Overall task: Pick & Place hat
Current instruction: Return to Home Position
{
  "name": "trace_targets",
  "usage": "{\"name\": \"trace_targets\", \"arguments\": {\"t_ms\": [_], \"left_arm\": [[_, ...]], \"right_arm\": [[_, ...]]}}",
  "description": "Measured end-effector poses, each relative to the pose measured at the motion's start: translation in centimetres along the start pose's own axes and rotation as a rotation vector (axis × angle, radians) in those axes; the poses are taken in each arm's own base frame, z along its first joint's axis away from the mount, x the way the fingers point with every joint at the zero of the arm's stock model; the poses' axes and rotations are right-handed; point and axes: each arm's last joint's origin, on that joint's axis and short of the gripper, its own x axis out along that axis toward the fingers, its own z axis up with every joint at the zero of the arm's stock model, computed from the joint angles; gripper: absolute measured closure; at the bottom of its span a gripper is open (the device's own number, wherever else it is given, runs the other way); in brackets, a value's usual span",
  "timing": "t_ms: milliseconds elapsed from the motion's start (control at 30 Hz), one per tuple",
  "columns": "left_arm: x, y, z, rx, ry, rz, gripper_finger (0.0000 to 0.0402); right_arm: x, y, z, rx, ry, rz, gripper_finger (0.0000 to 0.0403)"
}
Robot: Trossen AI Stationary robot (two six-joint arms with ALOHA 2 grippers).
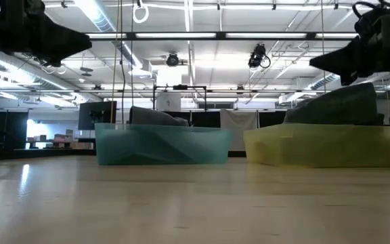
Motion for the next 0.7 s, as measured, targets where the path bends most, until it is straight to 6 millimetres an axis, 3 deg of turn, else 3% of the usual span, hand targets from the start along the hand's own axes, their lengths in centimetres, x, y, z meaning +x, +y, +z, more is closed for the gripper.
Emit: {"name": "trace_targets", "arguments": {"t_ms": [300,700], "left_arm": [[0.4,-0.3,-3.0,0.046,0.079,-0.005,0.0259],[0.5,-0.4,-3.3,0.036,0.079,-0.006,0.0259]], "right_arm": [[0.0,-0.2,-1.0,0.029,0.078,-0.063,0.0397],[0.0,-0.2,-1.0,0.058,0.077,-0.066,0.0397]]}}
